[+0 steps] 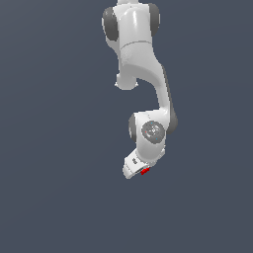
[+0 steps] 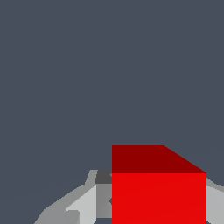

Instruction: Pick up the red cube and move it to a goal position.

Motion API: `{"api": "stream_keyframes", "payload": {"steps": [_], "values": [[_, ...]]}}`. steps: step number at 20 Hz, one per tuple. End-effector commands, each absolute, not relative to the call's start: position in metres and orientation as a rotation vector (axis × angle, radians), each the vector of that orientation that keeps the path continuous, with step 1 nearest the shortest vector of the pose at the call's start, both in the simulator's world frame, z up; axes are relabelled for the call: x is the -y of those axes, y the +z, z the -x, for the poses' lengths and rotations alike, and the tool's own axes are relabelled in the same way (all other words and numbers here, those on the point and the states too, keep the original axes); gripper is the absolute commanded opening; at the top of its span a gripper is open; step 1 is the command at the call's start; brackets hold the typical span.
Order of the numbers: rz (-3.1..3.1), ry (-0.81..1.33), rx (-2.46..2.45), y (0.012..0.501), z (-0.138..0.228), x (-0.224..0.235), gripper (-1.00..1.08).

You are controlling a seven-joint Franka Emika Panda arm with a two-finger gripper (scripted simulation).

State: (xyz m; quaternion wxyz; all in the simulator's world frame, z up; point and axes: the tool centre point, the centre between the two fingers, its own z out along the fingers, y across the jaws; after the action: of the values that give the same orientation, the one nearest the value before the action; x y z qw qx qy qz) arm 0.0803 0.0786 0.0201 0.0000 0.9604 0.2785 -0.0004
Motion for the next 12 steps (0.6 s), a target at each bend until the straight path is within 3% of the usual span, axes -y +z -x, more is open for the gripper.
{"api": "stream_keyframes", "payload": {"steps": [1,12], "values": [[-3.017,0.0,-0.875,0.022,-0.08,-0.078,-1.0],[-3.016,-0.001,-0.875,0.073,-0.073,-0.069,-1.0]]}}
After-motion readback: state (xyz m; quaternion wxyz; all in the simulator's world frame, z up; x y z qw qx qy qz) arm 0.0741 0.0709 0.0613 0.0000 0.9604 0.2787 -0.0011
